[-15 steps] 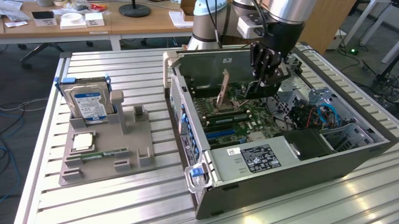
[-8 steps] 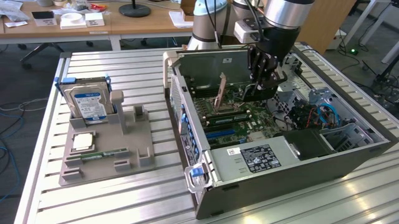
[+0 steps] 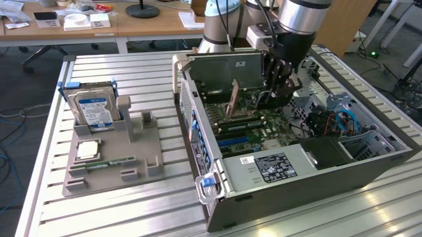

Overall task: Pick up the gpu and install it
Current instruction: 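Insert the gpu into the slot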

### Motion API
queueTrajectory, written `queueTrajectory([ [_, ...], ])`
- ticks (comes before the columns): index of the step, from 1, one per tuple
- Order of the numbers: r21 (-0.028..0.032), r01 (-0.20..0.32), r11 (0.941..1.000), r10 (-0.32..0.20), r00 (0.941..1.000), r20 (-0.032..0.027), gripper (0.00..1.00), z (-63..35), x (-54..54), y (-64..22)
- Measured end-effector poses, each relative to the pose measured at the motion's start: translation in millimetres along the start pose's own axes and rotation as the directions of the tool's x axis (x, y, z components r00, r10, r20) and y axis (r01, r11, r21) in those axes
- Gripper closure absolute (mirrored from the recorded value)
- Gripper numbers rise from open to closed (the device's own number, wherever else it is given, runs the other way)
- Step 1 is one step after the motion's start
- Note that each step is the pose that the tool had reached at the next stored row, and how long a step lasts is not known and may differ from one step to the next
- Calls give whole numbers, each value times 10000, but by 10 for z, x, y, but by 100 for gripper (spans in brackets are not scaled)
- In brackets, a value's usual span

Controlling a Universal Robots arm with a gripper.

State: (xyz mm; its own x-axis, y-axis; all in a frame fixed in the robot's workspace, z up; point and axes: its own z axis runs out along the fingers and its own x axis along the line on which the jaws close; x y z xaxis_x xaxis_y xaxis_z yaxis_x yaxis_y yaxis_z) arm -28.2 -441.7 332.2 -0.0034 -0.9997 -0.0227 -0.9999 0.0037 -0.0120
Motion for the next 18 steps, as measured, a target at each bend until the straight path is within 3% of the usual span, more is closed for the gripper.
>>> queueTrajectory([
  [4,1,0,10000,0,10000,1,74,72,2,1],
  [5,0,0,10000,0,10000,0,74,141,3,2],
  [9,1,0,10000,0,10000,1,74,186,4,2],
  [18,0,0,10000,0,10000,-1,74,193,4,2],
])
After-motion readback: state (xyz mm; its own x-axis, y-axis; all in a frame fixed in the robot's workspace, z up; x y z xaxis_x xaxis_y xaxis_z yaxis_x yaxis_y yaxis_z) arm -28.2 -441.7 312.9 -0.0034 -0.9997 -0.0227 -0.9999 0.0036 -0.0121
